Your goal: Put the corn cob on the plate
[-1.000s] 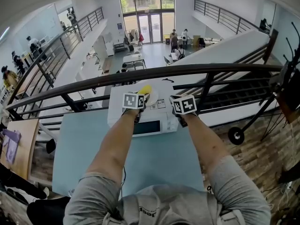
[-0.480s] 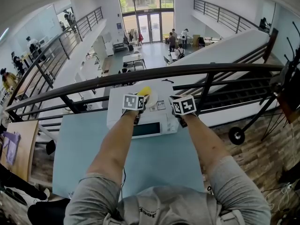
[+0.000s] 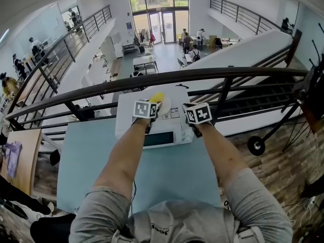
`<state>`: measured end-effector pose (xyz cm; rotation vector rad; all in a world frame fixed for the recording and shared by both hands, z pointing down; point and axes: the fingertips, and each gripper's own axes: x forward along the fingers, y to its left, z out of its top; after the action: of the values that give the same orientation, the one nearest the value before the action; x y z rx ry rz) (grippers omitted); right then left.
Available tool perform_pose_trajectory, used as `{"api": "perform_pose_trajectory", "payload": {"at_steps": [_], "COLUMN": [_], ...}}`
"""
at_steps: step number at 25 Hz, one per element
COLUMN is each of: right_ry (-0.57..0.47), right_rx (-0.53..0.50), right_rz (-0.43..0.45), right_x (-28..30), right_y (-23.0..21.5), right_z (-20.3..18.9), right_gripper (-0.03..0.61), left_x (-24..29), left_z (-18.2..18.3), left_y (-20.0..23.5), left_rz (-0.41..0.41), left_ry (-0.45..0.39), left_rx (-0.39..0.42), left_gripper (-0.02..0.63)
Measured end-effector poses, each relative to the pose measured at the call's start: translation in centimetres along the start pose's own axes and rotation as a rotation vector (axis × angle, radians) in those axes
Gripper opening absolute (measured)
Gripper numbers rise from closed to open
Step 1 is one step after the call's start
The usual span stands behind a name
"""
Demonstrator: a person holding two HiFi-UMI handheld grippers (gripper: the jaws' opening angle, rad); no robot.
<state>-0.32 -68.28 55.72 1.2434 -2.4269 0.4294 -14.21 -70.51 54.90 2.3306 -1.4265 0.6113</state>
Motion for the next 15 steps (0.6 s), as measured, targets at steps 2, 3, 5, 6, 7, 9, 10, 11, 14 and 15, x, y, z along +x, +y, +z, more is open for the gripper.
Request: {"api": "perform_pose_trajectory", "payload": {"at_steps": [2,3,5,6,7,9,10,11,14,15], "right_ry": [0.002,0.004,0.007,0.007,0.007,0.008,0.009,0.009,0.012,0.013], "right_rx": [0.000,0.001,0.001,0.001,0.000,0.000,0.000,0.000,0.001,0.001], "right_rz": [0.002,0.003,0.004,0.004,0.002,-0.001,-0.001,0.000,-0.001,-0.003], "right_x": [0.2,0.2,0.2,0.2,0.2,0.2,0.3,0.3,0.5,0.5], "right_y": [0.0,0.0,0.1,0.0,0.0,-0.1,-0.2,-0.2,-0.3,-0.4], "right_z": [-0.1,-0.1,-0.2,-0.2,-0.2,-0.2,-0.3,-0.4,-0.7,-0.8], "right_gripper": [0.017,0.017,0.017,0.017,0.017,0.017,0.017,0.017,0.017,0.017], "left_x": [0.2,0.3,0.3,0.4,0.4,0.6,0.8,0.9,1.3,1.4], "left_z": [-0.1,-0.1,-0.3,-0.4,-0.4,-0.6,-0.7,-0.8,-1.1,-1.1], "left_y": [0.0,-0.1,-0.1,-0.2,-0.2,-0.2,-0.2,-0.2,0.0,0.0], "left_rz": [-0.002,-0.002,0.000,0.002,0.005,0.009,0.011,0.013,0.023,0.026], "left_ry": [0.002,0.005,0.011,0.014,0.018,0.025,0.029,0.033,0.042,0.043], "left_rx": [0.008,0.013,0.019,0.022,0.024,0.028,0.031,0.034,0.040,0.042], "left_gripper": [0.239,0.239,0.241,0.239,0.239,0.241,0.239,0.239,0.241,0.241]}}
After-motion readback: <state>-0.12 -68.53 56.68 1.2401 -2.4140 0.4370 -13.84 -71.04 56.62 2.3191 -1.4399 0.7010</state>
